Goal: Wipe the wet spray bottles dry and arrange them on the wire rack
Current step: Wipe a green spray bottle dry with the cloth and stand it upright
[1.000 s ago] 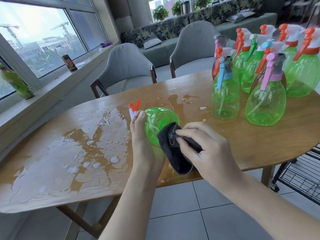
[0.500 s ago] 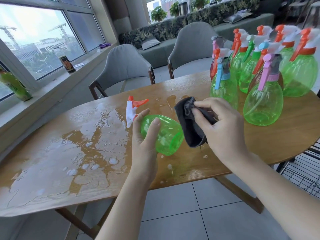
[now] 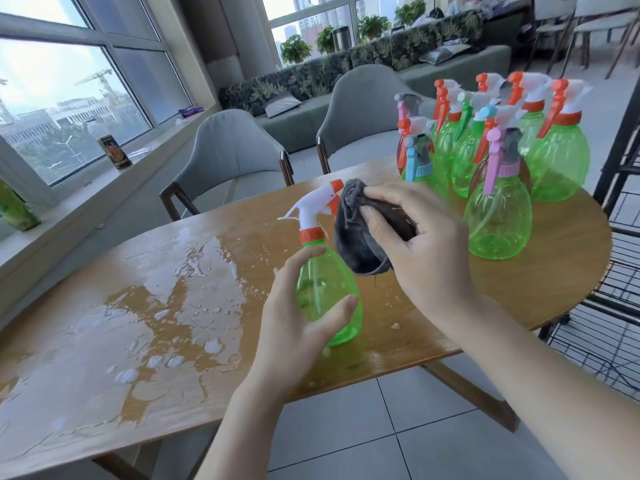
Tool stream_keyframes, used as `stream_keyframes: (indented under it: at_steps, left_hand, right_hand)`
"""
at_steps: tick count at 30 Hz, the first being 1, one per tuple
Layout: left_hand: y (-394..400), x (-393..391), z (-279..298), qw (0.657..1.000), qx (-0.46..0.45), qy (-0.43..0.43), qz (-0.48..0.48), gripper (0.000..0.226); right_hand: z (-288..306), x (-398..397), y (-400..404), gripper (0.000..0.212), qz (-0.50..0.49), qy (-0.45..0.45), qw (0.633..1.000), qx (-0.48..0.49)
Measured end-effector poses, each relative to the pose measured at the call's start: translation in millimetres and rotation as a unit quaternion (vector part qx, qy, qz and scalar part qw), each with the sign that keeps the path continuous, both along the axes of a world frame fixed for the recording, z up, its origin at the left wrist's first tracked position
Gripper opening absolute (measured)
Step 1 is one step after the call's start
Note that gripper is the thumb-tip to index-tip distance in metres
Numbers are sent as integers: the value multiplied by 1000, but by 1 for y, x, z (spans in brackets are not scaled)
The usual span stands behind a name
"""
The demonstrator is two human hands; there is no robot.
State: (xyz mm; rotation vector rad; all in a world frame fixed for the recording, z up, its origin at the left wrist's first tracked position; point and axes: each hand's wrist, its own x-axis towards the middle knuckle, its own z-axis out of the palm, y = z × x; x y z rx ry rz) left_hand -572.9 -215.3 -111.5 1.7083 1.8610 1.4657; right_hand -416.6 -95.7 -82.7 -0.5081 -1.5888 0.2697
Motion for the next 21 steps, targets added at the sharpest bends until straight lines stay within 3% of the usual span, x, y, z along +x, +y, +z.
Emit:
stream_keyframes:
  at_steps: [4,7,18,21]
  left_hand:
    - [1,10,-1,997,1,67,-28,78]
    - [2,14,-1,997,0,60,-41,89]
    - [3,17,-2,994,2,109,-27,78]
    - [4,18,-5,996,4,91,-25,74]
  right_hand:
    - [-3,-3,8,17,-38,-9,999,35]
    - [-6,-7,11,18,-57,-24,998,32]
    - [0,-16,7,19,-4,-64,998,23]
    - [0,-12,11,17,-31,-68,997,21]
